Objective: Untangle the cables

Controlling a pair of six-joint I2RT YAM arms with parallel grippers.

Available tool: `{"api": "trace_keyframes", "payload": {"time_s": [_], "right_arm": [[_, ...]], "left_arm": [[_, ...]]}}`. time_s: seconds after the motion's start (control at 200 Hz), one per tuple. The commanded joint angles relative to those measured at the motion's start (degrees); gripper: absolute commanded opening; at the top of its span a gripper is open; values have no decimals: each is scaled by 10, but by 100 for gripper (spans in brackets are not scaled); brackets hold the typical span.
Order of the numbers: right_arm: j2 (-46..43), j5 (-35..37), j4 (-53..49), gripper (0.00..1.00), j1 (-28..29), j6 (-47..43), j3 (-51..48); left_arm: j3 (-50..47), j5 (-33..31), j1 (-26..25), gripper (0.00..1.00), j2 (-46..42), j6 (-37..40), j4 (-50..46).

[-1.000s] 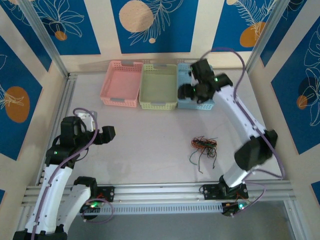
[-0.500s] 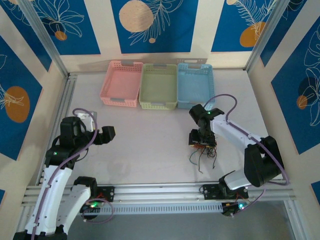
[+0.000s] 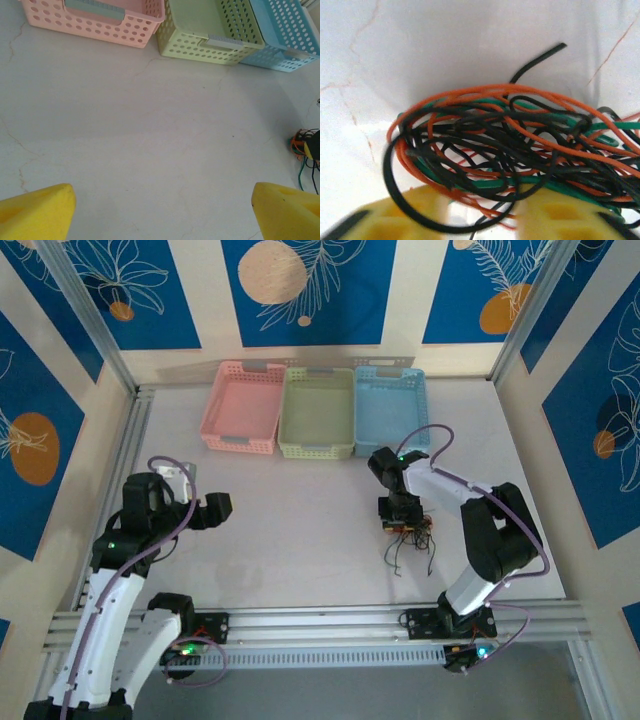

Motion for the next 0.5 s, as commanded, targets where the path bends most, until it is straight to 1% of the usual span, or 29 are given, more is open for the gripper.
{"api": "trace_keyframes", "payload": {"time_s": [0.0, 0.075, 0.095, 0.205, 0.365, 0.495], "right_arm": [[-1, -16, 56, 23, 5, -28, 5], [-11, -40, 68, 15, 18, -44, 10], [-13, -46, 69, 11, 24, -49, 13], [-17, -56, 64, 5, 69, -69, 43], [-16, -112, 81, 4, 133, -57, 88], [20, -145, 94, 4, 177, -39, 137]], "left_arm": [[-2, 2, -6, 91, 0, 5, 5], [-2, 1, -6, 91, -1, 6, 4], [-3, 1, -6, 91, -1, 6, 4], [-3, 3, -6, 91, 6, 6, 5], [-3, 4, -7, 90, 13, 5, 4], [-2, 2, -8, 90, 16, 6, 4]]}}
